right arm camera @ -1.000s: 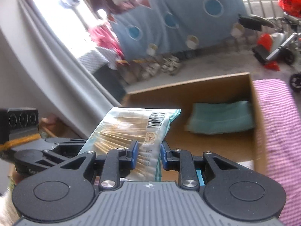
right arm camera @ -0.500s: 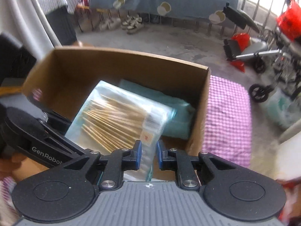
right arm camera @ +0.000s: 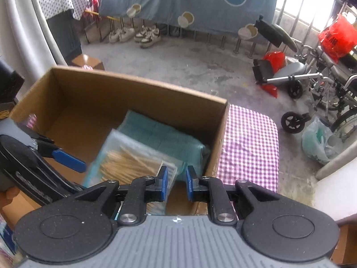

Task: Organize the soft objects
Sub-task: 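Open the right gripper to release the stick bag into the box, then withdraw the right gripper toward the blue wet-wipes pack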

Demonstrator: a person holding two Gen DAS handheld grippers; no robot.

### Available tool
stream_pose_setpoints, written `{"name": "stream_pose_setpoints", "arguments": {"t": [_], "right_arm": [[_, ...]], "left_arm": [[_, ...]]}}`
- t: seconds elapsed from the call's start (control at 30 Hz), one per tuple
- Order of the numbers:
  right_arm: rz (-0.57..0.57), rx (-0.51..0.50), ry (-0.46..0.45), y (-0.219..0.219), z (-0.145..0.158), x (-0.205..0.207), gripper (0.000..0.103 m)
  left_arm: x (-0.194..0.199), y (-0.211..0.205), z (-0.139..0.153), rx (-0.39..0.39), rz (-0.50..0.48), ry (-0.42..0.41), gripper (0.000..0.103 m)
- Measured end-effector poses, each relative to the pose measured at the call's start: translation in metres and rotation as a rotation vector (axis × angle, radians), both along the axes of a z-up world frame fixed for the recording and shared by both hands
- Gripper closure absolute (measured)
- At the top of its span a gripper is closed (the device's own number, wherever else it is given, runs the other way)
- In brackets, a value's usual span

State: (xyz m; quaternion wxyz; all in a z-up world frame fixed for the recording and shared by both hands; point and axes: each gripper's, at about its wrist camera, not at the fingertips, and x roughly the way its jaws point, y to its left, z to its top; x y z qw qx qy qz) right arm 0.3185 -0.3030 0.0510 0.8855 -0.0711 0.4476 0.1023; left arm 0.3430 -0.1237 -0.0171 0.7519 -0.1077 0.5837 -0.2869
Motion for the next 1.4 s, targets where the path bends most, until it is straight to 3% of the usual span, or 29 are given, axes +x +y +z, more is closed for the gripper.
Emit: {"name": "stream_pose_setpoints", "arguments": {"t": [0.13,0.37,0.53,0.63,0.93,1.13,1.2,1.27,1.4], "right_arm": [[0.021,0.076,0.01,0.008,0.007,0.002,0.084],[0.149,0.215,0.193,0.075,-0.022,0.037,0.084],[0.182,0.206,0.352,0.121,-0.069,0.065,0.084],[0.157,0.135,0.407,0.124,-0.096,0.07,0.087],[0.029,0.122,0.424,0.075,-0.087,0.064,0.087],[0.02,0.101,0.415,0.077,-0.087,0.058,0.087],[0.028,0.14,0.413,0.085,-0.082,0.057,0.085],[0.036,0.175,0.359,0.083,-0.061,0.048,0.084],[0.067,0.272,0.165,0.064,0.01,0.005,0.084]], "left_arm": [[-0.015,0.043,0.033,-0.015,0.086,-0.11,0.004],[-0.077,0.13,0.087,-0.085,0.238,-0.291,0.001],[-0.116,0.184,0.091,-0.15,0.36,-0.345,0.0],[-0.132,0.207,0.082,-0.183,0.404,-0.352,0.0],[-0.162,0.244,0.063,-0.202,0.465,-0.373,0.0],[-0.173,0.253,0.058,-0.218,0.479,-0.357,0.0],[-0.176,0.255,0.06,-0.228,0.482,-0.364,0.0],[-0.182,0.256,0.062,-0.243,0.479,-0.385,0.0],[-0.194,0.258,0.069,-0.322,0.467,-0.446,0.0]]}}
